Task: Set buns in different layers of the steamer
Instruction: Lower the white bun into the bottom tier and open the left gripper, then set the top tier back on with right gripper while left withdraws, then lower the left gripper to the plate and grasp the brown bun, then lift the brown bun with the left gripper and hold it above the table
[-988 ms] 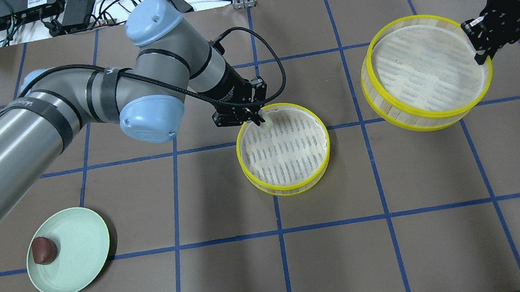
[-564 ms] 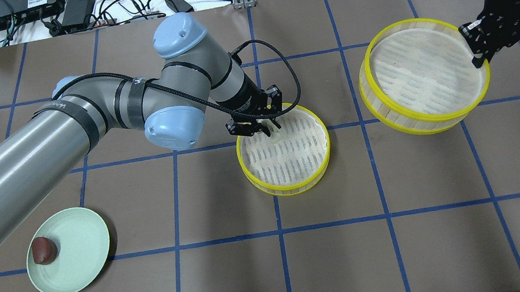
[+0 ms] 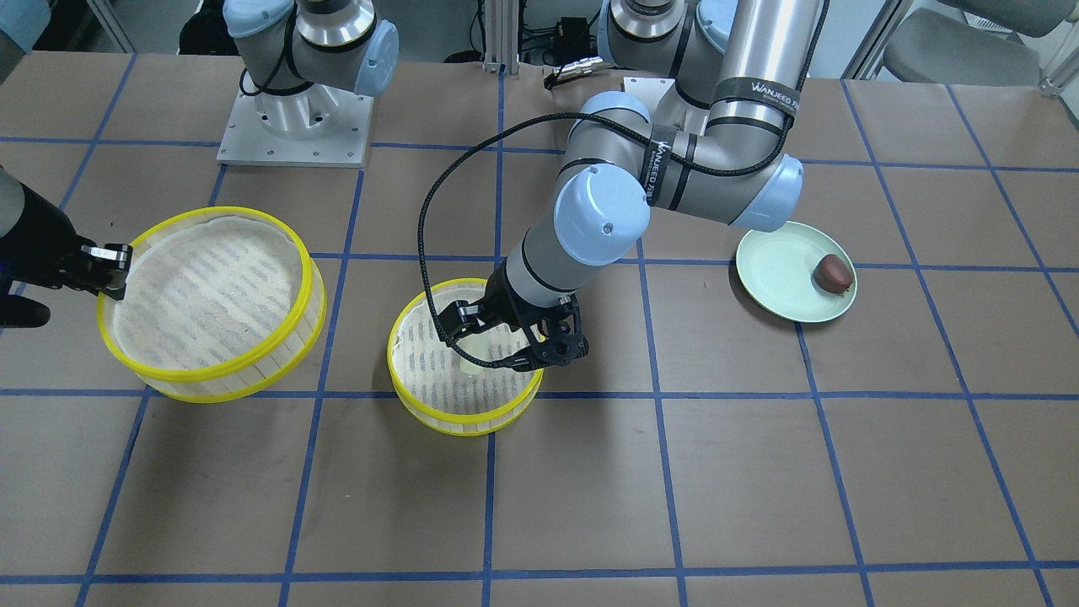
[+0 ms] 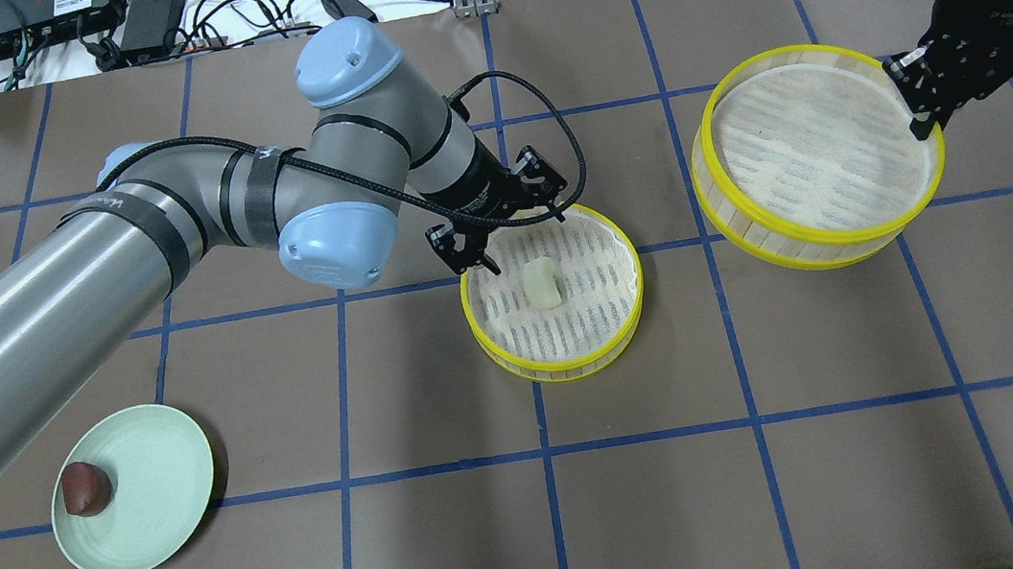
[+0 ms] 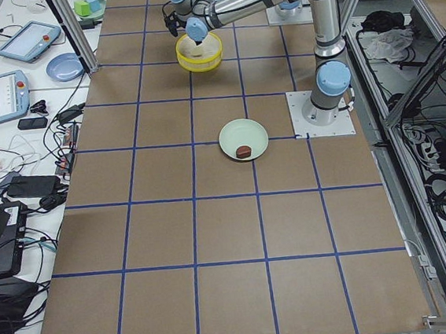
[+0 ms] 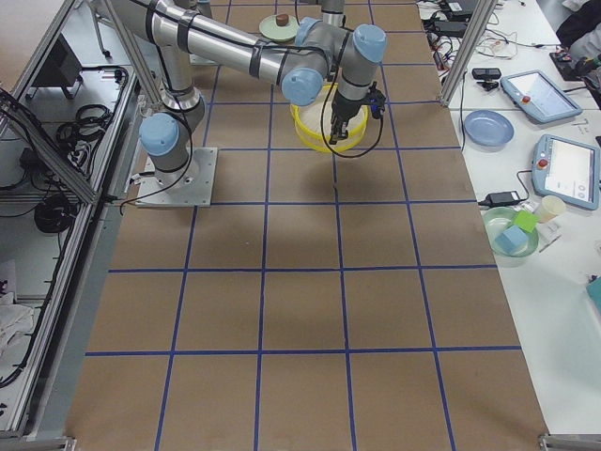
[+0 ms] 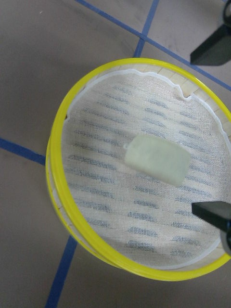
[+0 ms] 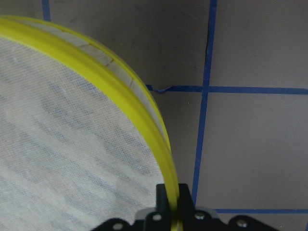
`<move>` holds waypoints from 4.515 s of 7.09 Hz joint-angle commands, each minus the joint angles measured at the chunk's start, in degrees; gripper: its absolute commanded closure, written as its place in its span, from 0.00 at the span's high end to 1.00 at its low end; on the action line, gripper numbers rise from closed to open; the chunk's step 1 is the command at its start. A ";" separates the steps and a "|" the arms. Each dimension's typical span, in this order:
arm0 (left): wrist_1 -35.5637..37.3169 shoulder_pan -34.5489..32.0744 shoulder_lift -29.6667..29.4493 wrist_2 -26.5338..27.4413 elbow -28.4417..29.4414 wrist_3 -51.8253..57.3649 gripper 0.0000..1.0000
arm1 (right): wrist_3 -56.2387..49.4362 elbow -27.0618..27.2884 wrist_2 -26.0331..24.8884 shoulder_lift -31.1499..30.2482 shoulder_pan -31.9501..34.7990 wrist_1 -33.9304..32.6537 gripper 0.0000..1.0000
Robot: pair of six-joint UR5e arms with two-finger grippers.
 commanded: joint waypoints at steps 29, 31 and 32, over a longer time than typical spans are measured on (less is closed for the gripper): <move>-25.63 53.02 -1.35 31.15 -10.59 56.43 0.64 | 29.13 4.61 3.04 11.25 28.57 -10.20 0.00; -26.51 53.36 -1.26 31.42 -10.51 56.61 0.00 | 31.67 4.61 2.95 12.30 28.57 -10.19 0.13; -27.04 53.98 -1.17 31.33 -10.16 56.78 0.00 | 32.55 4.44 3.21 12.56 28.57 -10.37 0.03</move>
